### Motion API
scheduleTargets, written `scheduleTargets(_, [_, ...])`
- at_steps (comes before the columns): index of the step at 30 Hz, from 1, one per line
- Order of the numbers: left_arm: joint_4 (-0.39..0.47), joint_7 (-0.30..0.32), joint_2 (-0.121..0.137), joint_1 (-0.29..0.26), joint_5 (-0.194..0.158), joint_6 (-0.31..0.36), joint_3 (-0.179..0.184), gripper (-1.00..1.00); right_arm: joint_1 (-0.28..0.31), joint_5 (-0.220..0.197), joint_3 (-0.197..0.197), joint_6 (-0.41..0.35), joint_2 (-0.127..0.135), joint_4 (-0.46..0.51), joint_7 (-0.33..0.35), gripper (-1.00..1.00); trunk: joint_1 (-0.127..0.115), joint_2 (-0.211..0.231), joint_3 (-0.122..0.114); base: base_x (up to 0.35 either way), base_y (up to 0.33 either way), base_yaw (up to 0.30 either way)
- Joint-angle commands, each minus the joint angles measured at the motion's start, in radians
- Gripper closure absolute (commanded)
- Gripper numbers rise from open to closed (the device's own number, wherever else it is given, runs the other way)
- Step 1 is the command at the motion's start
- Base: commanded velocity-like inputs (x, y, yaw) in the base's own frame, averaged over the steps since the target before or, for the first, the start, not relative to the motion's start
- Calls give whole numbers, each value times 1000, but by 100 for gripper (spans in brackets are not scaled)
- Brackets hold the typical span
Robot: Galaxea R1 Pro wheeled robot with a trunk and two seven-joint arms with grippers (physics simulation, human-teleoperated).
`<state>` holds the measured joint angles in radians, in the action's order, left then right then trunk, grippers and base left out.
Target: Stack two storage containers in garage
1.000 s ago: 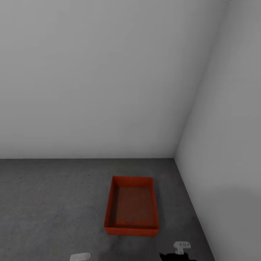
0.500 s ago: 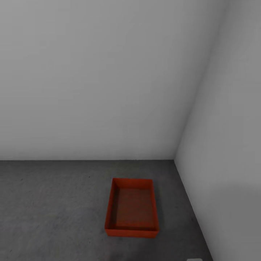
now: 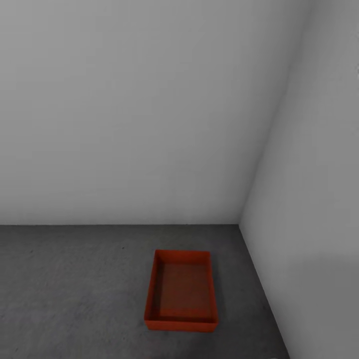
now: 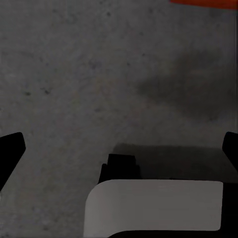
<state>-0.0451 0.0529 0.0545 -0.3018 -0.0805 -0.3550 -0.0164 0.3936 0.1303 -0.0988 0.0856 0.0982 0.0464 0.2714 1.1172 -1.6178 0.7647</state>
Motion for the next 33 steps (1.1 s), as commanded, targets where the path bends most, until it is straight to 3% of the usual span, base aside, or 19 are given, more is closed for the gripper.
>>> scheduleTargets(1, [-5,6,0,-1,-8,-7,-1,-100,1,11,-9,4,0,-2,3,-100,-4,7,-4,0,0,0])
scheduleTargets(33, [-6,4,-1,0,-8,-9,-2,-100,1,14,-9,4,-4,-8,3,-100,-127,231,-156,0,0,0])
